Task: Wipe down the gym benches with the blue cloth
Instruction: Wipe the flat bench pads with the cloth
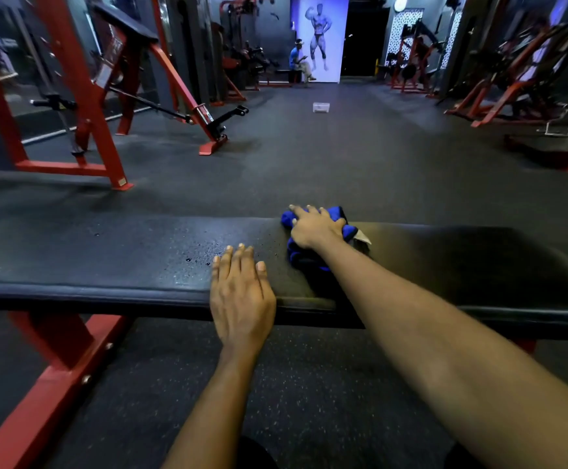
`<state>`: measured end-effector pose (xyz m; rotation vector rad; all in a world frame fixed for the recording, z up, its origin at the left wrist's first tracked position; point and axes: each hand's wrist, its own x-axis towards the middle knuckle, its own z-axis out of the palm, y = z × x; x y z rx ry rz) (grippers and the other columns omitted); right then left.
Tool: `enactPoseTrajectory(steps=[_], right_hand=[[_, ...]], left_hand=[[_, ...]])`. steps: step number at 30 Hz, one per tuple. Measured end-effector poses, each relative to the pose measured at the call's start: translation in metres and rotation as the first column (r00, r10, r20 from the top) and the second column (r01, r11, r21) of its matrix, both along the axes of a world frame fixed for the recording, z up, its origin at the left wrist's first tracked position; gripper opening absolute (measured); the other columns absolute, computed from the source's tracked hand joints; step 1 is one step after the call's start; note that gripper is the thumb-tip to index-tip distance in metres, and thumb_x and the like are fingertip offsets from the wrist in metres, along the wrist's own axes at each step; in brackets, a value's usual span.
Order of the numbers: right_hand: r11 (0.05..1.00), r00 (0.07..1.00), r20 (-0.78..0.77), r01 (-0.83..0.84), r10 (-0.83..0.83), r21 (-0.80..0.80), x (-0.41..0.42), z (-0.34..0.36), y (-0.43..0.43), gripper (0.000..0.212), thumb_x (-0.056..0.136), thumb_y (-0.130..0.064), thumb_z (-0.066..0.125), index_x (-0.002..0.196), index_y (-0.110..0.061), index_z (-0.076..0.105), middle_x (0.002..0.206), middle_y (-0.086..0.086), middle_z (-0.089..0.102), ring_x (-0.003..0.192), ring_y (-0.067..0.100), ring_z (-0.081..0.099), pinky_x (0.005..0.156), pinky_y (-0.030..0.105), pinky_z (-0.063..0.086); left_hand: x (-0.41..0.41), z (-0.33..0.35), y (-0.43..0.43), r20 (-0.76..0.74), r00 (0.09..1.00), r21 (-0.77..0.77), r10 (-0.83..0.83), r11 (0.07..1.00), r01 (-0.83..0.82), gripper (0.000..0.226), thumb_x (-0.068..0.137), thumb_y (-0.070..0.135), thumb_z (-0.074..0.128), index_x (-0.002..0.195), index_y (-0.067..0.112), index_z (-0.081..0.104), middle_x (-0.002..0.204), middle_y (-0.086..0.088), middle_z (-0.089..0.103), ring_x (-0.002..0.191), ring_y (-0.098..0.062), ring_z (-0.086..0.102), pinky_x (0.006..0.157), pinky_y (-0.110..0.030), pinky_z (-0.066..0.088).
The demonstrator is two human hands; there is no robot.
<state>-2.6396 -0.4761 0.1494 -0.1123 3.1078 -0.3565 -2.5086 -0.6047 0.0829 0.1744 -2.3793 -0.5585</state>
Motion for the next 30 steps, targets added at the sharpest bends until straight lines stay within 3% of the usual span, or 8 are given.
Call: enactPoseTrajectory(steps=[6, 9, 12, 16, 24, 30], right_hand=[[0.998, 0.996, -0.065, -0.059, 0.06, 0.011, 0.073, -0.01, -0.006, 0.056, 0.102, -0.036, 0.034, 0.155, -0.042, 0.019, 0.165, 0.0, 0.017, 0.151, 0.026, 0.013, 0.116, 0.059, 0.019], [0.997, 0.983, -0.168, -0.068, 0.073, 0.035, 0.124, -0.02, -0.012, 0.052, 0.105, -0.037, 0.03, 0.155, -0.041, 0.017, 0.165, 0.0, 0.018, 0.151, 0.025, 0.013, 0.116, 0.058, 0.018], [0.995, 0.979, -0.186, -0.074, 0.086, 0.069, 0.143, -0.025, -0.014, 0.052, 0.105, -0.038, 0.027, 0.156, -0.04, 0.014, 0.164, 0.001, 0.017, 0.151, 0.026, 0.013, 0.116, 0.06, 0.017], [0.997, 0.99, -0.128, -0.055, 0.062, 0.058, 0.115, -0.019, -0.02, 0.053, 0.105, -0.041, 0.025, 0.156, -0.038, 0.014, 0.165, 0.002, 0.017, 0.151, 0.028, 0.011, 0.115, 0.064, 0.016], [1.0, 0.999, 0.035, 0.008, -0.009, 0.02, -0.007, 0.005, -0.047, 0.057, 0.103, -0.039, 0.03, 0.158, -0.034, 0.015, 0.165, 0.003, 0.014, 0.152, 0.032, 0.009, 0.113, 0.067, 0.012], [0.997, 0.998, 0.007, -0.057, 0.057, 0.057, 0.018, -0.004, -0.051, 0.055, 0.103, -0.04, 0.027, 0.156, -0.042, 0.012, 0.166, 0.0, 0.011, 0.152, 0.028, 0.009, 0.114, 0.066, 0.013]], left_hand=[[0.001, 0.001, -0.001, -0.041, 0.998, 0.035, -0.039, 0.999, 0.04, 0.048, 0.101, 0.031, 0.03, 0.132, 0.006, 0.057, 0.139, -0.011, 0.056, 0.137, -0.025, 0.042, 0.121, -0.037, 0.019], [0.007, 0.007, -0.011, -0.094, 0.988, 0.106, -0.122, 0.986, 0.132, 0.047, 0.101, 0.03, 0.029, 0.131, 0.007, 0.056, 0.143, -0.009, 0.053, 0.144, -0.021, 0.031, 0.122, -0.028, 0.007], [0.012, 0.006, -0.036, -0.116, 0.992, 0.057, -0.046, 0.997, 0.052, 0.041, 0.099, 0.026, 0.034, 0.124, 0.009, 0.061, 0.136, -0.01, 0.058, 0.145, -0.023, 0.03, 0.123, -0.032, 0.001], [0.006, 0.006, -0.077, -0.058, 0.994, 0.015, 0.097, 0.995, -0.096, 0.043, 0.098, 0.028, 0.033, 0.121, 0.009, 0.063, 0.133, -0.011, 0.06, 0.144, -0.027, 0.031, 0.123, -0.042, -0.002], [-0.001, 0.0, -0.083, -0.042, 0.992, -0.038, 0.121, 0.992, -0.123, 0.046, 0.097, 0.032, 0.032, 0.123, 0.014, 0.064, 0.135, -0.004, 0.06, 0.14, -0.023, 0.039, 0.122, -0.047, 0.002], [0.001, -0.003, -0.082, -0.053, 0.991, -0.018, 0.12, 0.992, -0.121, 0.043, 0.099, 0.032, 0.032, 0.124, 0.015, 0.063, 0.136, -0.005, 0.059, 0.14, -0.022, 0.039, 0.123, -0.043, -0.002]])
